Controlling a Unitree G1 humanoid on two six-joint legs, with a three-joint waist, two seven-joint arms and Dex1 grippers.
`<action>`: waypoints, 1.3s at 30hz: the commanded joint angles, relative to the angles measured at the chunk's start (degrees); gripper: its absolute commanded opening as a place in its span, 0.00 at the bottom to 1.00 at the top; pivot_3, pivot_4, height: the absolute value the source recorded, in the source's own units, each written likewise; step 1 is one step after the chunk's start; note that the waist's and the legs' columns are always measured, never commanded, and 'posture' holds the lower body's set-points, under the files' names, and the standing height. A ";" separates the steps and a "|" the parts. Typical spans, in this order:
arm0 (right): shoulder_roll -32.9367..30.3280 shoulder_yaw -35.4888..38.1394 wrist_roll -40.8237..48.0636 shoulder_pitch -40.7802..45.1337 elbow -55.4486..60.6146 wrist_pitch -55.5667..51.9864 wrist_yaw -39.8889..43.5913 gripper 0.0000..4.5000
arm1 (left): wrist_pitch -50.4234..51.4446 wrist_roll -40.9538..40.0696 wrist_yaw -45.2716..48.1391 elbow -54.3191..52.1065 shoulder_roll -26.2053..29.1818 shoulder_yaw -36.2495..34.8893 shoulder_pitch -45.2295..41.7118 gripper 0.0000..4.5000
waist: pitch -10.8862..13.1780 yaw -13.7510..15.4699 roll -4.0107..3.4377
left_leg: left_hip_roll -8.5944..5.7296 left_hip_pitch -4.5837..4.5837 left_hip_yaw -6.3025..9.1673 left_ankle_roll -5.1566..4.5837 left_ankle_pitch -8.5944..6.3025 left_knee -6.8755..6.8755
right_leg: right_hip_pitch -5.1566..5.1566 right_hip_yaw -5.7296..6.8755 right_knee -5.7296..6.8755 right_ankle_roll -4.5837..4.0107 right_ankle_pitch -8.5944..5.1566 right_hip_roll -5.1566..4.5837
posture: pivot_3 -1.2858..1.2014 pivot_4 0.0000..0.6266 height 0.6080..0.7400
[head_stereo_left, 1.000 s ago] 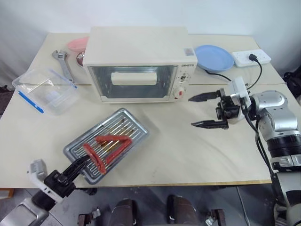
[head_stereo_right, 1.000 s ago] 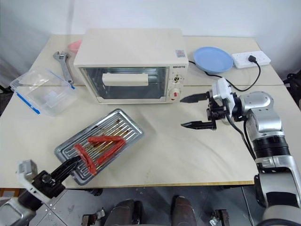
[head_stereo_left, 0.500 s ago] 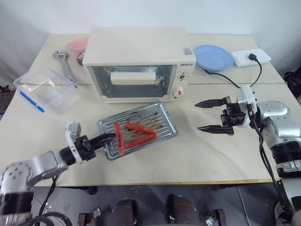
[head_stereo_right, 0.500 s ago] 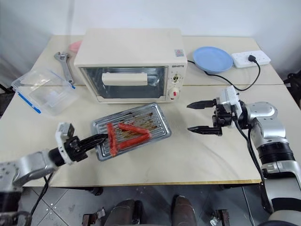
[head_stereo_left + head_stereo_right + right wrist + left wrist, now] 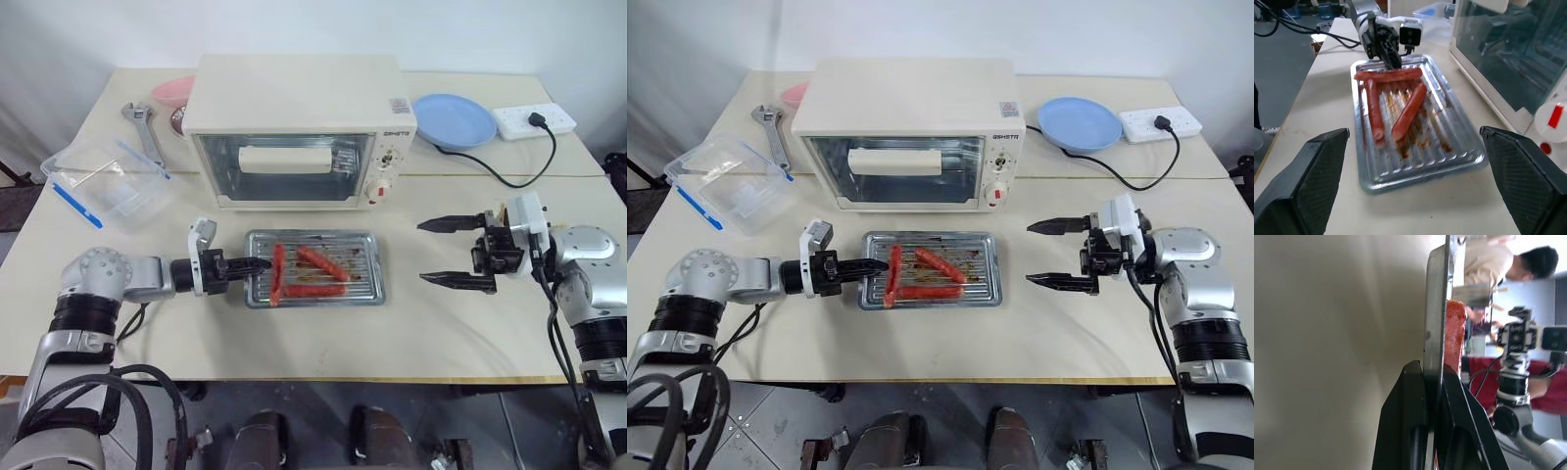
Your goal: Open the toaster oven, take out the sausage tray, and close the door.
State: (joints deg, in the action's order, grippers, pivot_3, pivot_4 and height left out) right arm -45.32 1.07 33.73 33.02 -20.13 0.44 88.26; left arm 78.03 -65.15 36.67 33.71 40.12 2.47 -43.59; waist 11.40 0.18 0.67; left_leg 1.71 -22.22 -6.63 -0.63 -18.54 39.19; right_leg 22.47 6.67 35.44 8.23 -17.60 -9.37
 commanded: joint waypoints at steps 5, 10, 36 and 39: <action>-0.20 3.45 -0.71 -1.20 3.24 -0.79 -0.33 1.00 | -0.27 12.32 12.28 3.09 -1.43 3.60 -2.37 0.20 | 0.00 -0.03 0.00 | 0.01 0.04 -0.05 -0.02 0.02 0.00 | 0.02 -0.08 0.07 0.00 0.00 -0.01 | 0.52 0.24 1.00; -0.07 3.77 -1.39 -0.94 3.17 -0.94 -0.24 1.00 | -1.99 18.52 16.31 6.58 -1.17 2.72 -3.91 0.54 | 0.00 -0.09 0.00 | 0.01 0.03 -0.05 -0.02 0.02 0.00 | 0.05 -0.07 0.07 0.00 0.00 -0.01 | 0.52 0.24 1.00; 0.87 -5.60 -6.64 5.94 -11.37 11.04 4.24 1.00 | -80.05 44.26 48.70 9.12 12.16 -6.06 9.10 1.00 | 0.03 -1.76 0.06 | 0.05 -0.08 -0.22 -0.07 0.08 -0.04 | 0.33 -0.09 0.21 -0.07 0.03 -0.11 | 0.52 0.24 1.00; 0.78 -6.54 -8.53 4.85 -12.83 14.63 4.24 1.00 | -86.69 46.31 51.02 12.92 12.91 -6.49 10.81 1.00 | 0.03 -1.91 0.05 | 0.06 -0.08 -0.23 -0.07 0.08 -0.04 | 0.33 -0.04 0.22 -0.07 0.03 -0.11 | 0.52 0.24 1.00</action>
State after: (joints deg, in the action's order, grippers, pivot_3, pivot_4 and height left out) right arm -44.26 -5.56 25.78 38.26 -32.44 12.19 89.28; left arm -4.97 -19.79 85.96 45.07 51.33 -2.26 -33.52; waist 11.43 -1.73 0.72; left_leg 1.78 -22.30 -6.87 -0.71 -18.46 39.15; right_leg 22.80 6.64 35.67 8.16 -17.57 -9.48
